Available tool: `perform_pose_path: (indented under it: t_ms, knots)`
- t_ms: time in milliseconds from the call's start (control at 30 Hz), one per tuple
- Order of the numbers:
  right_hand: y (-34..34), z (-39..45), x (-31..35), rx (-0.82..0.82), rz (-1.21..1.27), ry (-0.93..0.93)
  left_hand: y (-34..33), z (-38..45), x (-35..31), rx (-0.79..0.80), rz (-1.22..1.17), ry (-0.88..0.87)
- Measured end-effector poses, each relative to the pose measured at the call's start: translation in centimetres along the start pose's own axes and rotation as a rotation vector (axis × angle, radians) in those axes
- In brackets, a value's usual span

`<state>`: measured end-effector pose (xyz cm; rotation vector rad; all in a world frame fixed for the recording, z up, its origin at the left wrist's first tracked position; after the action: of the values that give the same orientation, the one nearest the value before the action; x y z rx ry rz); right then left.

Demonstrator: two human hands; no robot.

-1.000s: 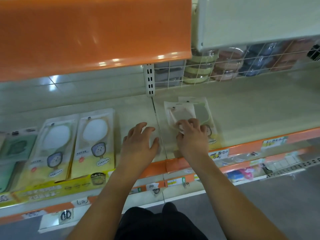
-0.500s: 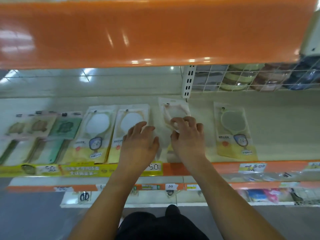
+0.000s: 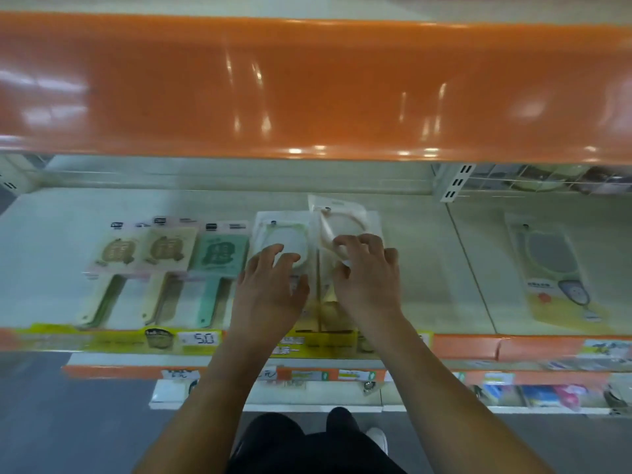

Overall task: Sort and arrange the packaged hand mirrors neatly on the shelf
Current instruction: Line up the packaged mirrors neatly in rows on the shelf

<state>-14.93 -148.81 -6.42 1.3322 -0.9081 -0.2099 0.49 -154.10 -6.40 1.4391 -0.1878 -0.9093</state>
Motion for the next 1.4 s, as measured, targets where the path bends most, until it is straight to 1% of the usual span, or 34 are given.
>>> perform_pose_path:
  t_ms: [100, 300, 433, 533, 733, 967, 1167, 1267, 1400]
  knots:
    - [-1.5, -1.0, 2.8, 0.013, -0.003, -0.041, 0.7, 0.1, 2.9, 0.06, -0.006, 0.009]
    - [-4.2, -2.9, 7.5, 0.011, -0.039, -0.079, 1.8, -0.3, 8.1, 0.117, 0.007, -0.026]
    - [-5.4, -3.7, 9.2, 0.001, -0.044, -0.1, 2.0, -0.6, 9.7, 0.142, -0.031, -0.043]
    - [-6.0, -4.1, 9.6, 0.026, -0.086, -0.117, 2.0, -1.0, 10.2, 0.135, -0.036, -0.058]
    - [-6.9, -4.6, 9.5, 0.049, -0.177, -0.096, 2.6, -1.6, 10.2, 0.088, -0.02, -0.081]
    - [-6.8, -4.8, 9.3, 0.072, -0.174, -0.003, 2.4, -1.6, 8.8, 0.02, -0.012, -0.112]
    - [-6.3, -4.9, 7.9, 0.105, -0.148, 0.029, 1.4, -1.7, 7.0, 0.077, -0.007, -0.183]
    - [-6.4, -4.9, 7.4, 0.142, -0.143, 0.047, 1.3, -1.6, 6.3, 0.076, -0.024, -0.195]
    - [-6.4, -4.6, 7.4, 0.145, -0.123, 0.078, 1.5, -1.6, 6.2, 0.05, 0.014, -0.218]
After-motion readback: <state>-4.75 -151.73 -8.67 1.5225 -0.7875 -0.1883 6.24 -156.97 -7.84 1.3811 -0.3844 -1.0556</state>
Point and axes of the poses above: each hand's wrist, its own z-axis towards the middle knuckle, its own y-axis out of the back of the hand, x = y × z, the point moved 7 cm from there along z, towards the middle knuckle, and after that the axes turned 12 degrees about -y, right-handed, at the moved point
